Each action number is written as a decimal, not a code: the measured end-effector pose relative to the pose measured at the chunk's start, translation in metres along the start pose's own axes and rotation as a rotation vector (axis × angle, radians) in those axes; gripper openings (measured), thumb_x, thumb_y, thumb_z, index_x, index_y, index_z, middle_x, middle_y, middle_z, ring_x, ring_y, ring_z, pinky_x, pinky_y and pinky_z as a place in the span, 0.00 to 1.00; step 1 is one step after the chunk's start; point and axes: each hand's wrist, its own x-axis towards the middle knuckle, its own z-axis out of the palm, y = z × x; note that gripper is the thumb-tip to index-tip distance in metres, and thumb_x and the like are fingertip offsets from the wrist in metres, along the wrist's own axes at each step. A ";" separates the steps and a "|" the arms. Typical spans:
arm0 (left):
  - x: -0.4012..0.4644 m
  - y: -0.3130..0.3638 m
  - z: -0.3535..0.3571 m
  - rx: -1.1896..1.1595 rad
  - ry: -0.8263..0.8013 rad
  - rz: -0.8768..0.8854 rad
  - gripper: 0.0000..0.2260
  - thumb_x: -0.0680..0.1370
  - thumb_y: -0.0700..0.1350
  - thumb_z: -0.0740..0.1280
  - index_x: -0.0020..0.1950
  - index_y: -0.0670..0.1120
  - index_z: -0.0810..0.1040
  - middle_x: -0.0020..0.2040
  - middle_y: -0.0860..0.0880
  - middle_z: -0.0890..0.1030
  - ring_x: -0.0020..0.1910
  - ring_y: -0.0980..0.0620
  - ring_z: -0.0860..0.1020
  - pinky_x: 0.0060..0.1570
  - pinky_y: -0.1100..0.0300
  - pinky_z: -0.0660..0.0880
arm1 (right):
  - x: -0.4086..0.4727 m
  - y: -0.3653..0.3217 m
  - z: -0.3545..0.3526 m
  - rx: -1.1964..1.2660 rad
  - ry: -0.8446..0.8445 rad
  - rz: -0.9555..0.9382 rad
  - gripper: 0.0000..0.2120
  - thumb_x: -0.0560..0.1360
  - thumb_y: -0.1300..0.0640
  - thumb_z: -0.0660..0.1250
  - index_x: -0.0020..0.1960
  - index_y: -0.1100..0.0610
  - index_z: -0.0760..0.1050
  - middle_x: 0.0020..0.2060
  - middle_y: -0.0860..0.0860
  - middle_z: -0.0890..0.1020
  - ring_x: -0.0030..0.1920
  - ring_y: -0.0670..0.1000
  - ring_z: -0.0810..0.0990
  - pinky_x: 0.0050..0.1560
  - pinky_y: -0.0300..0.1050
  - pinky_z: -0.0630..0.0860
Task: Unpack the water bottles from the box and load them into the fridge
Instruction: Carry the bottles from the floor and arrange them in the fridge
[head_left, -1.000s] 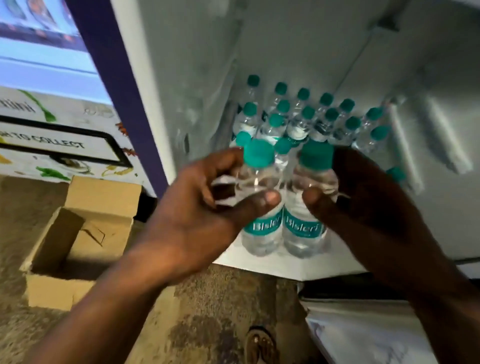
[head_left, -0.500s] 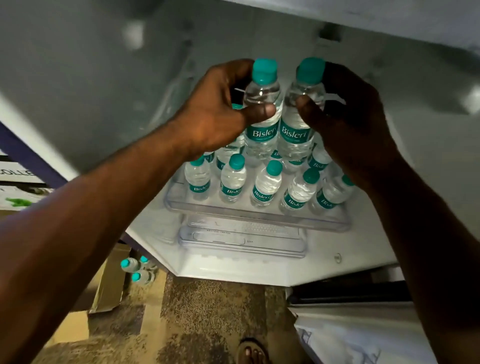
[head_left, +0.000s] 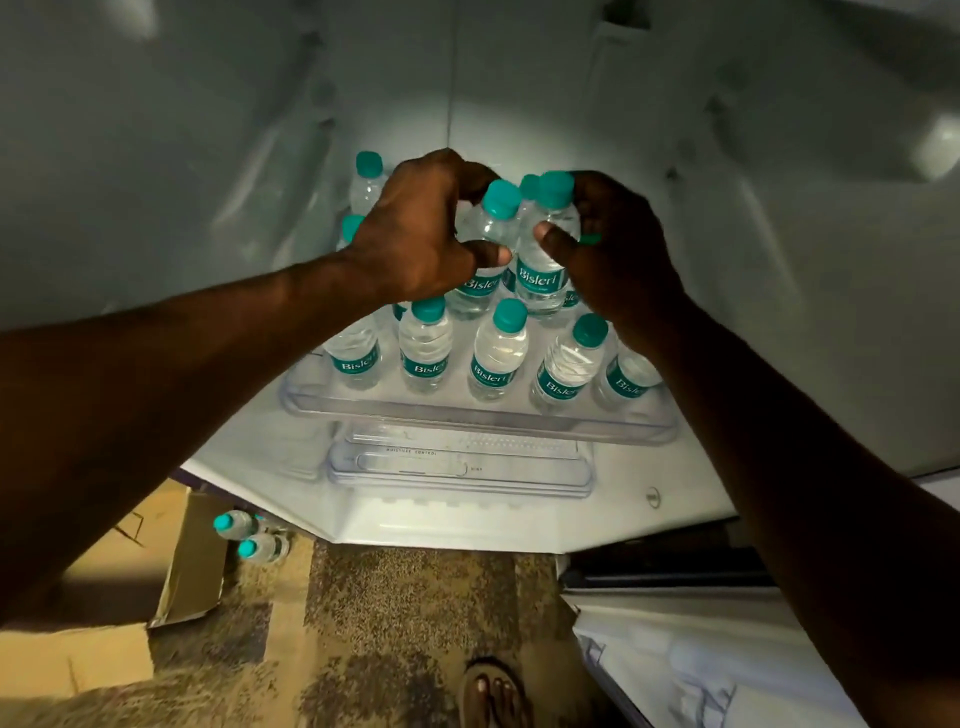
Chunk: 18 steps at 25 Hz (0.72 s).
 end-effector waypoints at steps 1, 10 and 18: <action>0.001 -0.001 0.003 0.047 0.001 0.003 0.25 0.70 0.48 0.79 0.65 0.48 0.78 0.60 0.53 0.79 0.58 0.52 0.77 0.63 0.56 0.75 | -0.002 0.003 0.004 -0.031 -0.003 0.001 0.22 0.78 0.51 0.71 0.69 0.54 0.72 0.64 0.48 0.79 0.62 0.48 0.78 0.66 0.43 0.75; 0.018 -0.004 0.022 0.375 -0.113 -0.104 0.24 0.71 0.51 0.78 0.65 0.48 0.77 0.60 0.47 0.81 0.63 0.43 0.76 0.73 0.43 0.62 | -0.004 0.016 0.021 -0.142 -0.114 0.054 0.21 0.77 0.53 0.73 0.66 0.56 0.71 0.63 0.51 0.80 0.62 0.51 0.79 0.57 0.36 0.71; 0.023 -0.011 0.032 0.447 -0.145 -0.139 0.20 0.74 0.51 0.75 0.63 0.48 0.77 0.59 0.46 0.80 0.64 0.43 0.74 0.71 0.43 0.59 | 0.002 0.028 0.030 -0.284 -0.148 0.026 0.20 0.75 0.53 0.74 0.64 0.58 0.74 0.59 0.55 0.80 0.58 0.55 0.79 0.62 0.46 0.76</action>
